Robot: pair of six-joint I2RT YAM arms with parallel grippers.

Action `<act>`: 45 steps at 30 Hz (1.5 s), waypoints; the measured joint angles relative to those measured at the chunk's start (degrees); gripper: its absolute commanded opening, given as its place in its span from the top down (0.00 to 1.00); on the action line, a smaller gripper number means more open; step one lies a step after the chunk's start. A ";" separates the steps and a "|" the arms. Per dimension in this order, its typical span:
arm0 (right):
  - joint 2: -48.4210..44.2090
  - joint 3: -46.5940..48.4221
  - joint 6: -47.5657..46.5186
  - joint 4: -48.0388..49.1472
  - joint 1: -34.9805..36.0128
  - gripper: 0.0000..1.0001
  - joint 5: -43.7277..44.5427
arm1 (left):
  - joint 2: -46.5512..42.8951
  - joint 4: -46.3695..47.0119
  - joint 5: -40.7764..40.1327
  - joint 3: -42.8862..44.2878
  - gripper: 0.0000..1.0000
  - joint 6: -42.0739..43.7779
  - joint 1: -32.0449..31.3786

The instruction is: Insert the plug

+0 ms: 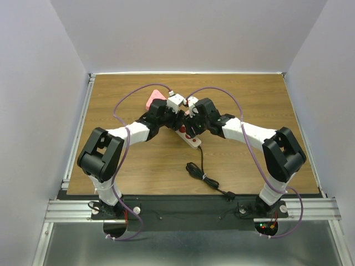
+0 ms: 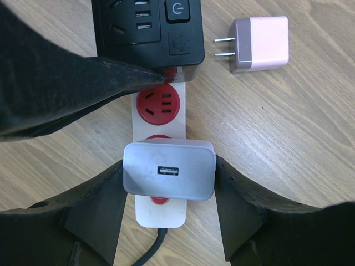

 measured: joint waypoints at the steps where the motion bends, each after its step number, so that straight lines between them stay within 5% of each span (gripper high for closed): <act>1: 0.00 0.00 -0.07 -0.02 0.00 0.78 0.15 | -0.13 1.09 -0.50 -0.61 1.00 -0.28 -0.22; 12: 0.00 -0.09 -4.44 0.02 -0.90 0.80 -2.32 | -0.63 11.69 -3.65 -6.58 1.00 -1.66 -1.60; 18: -0.72 -1.99 -5.73 2.29 -1.60 1.00 -4.02 | -0.63 16.70 -5.66 -9.29 1.00 -2.40 -2.43; 45: -4.98 -15.02 -3.10 19.87 -2.47 1.00 -4.96 | 0.50 31.10 -9.75 -16.13 1.00 -6.29 -3.87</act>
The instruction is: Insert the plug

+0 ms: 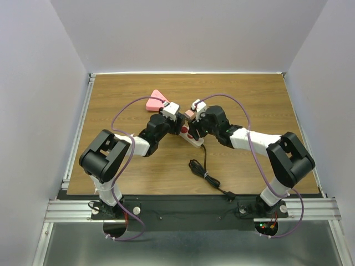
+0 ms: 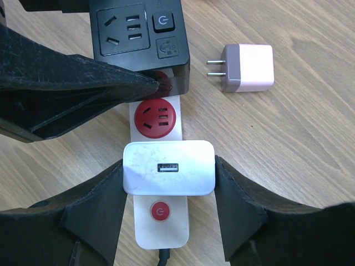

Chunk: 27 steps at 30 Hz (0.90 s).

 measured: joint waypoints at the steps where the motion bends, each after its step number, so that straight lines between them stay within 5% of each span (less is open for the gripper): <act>1: 0.00 -0.04 0.13 0.11 0.00 1.00 0.02 | 0.02 0.09 0.00 -0.02 1.00 0.00 0.00; 8: 0.48 -0.02 1.25 0.96 -0.24 1.00 -0.07 | 0.26 0.90 -0.04 -0.24 1.00 -0.02 0.00; 15: -0.37 -0.52 2.89 0.70 -0.33 1.00 0.72 | -1.64 -6.54 -0.87 2.32 0.68 -0.48 -0.48; 21: -1.33 -0.52 3.08 -1.11 -0.31 1.00 0.90 | -3.54 -16.85 -2.49 5.79 0.18 -1.38 -1.75; 27: -1.70 -0.52 3.15 -2.05 -0.28 1.00 0.48 | -5.55 -22.45 -3.26 7.02 0.02 -4.33 -3.43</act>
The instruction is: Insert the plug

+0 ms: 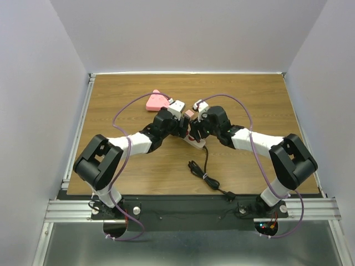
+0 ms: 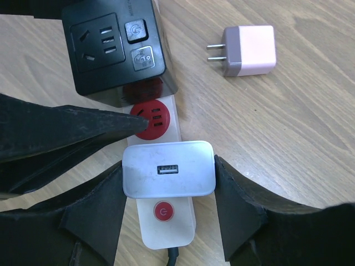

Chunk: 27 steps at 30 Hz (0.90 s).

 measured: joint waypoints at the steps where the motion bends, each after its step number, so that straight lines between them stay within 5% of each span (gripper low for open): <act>1: -0.11 0.00 -0.02 -0.13 0.02 1.00 -0.15 | -0.52 -0.79 0.00 0.00 0.02 -0.35 -0.13; 17: -2.99 -1.51 3.08 -3.52 1.16 1.00 2.08 | -7.96 -15.02 -0.37 0.31 0.01 -5.27 -0.87; 27: -5.22 -3.15 6.67 -4.96 1.03 1.00 4.96 | -10.47 -18.95 3.23 1.42 0.01 -9.92 6.12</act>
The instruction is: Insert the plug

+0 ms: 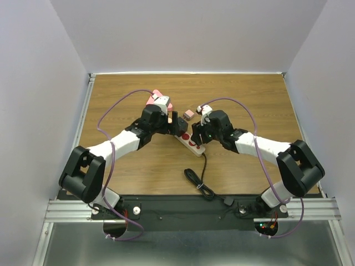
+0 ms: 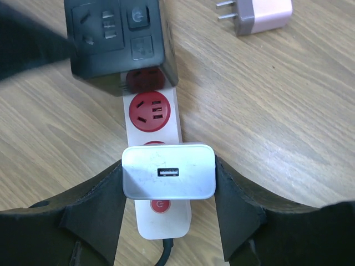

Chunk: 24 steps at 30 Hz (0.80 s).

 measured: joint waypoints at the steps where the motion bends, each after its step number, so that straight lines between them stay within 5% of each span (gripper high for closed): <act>1: -0.22 -0.13 0.24 -0.31 -0.13 1.00 0.13 | 0.02 -0.07 0.00 0.46 0.01 -0.20 0.74; 8: -3.41 -0.98 1.36 -5.01 -2.97 1.00 2.16 | 0.24 -0.24 -0.02 3.76 0.01 -1.07 5.55; 24: -7.69 -2.12 2.45 -11.69 -12.39 1.00 6.69 | 4.31 0.17 3.06 5.70 0.01 -1.33 5.86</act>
